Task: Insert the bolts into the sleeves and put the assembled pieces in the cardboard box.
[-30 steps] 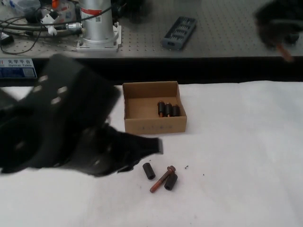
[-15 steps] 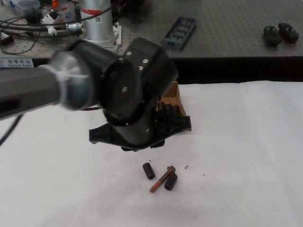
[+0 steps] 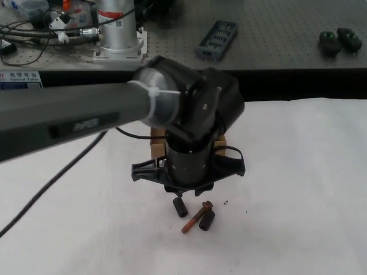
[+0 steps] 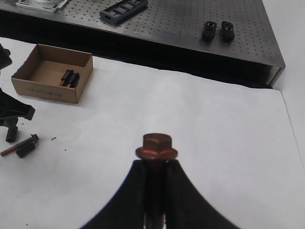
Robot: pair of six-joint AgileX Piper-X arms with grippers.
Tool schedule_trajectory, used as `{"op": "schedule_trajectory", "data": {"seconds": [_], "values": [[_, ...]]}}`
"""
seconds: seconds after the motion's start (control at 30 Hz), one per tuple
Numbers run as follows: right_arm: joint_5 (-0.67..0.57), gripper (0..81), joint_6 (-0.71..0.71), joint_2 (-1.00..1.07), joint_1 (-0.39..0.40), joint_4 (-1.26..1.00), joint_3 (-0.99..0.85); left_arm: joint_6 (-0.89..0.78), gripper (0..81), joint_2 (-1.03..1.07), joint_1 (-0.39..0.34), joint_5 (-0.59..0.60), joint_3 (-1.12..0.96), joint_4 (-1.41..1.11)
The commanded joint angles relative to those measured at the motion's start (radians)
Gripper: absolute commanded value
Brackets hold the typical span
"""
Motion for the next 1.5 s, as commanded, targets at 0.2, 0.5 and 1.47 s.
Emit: {"op": "schedule_trajectory", "data": {"seconds": [0.2,0.5,1.47], "values": [[0.001,3.7,0.008,-0.009,-0.006,0.011,0.003,-0.132,21.8,0.086,-0.005,-0.084,-0.07,0.098],[0.001,3.7,0.008,-0.009,-0.003,0.011,0.003,-0.167,21.8,0.148,-0.005,-0.076,-0.07,0.09],[-0.077,3.7,0.022,-0.009,-0.003,0.023,0.003,0.07,0.6,0.098,0.038,-0.021,-0.07,0.048]]}}
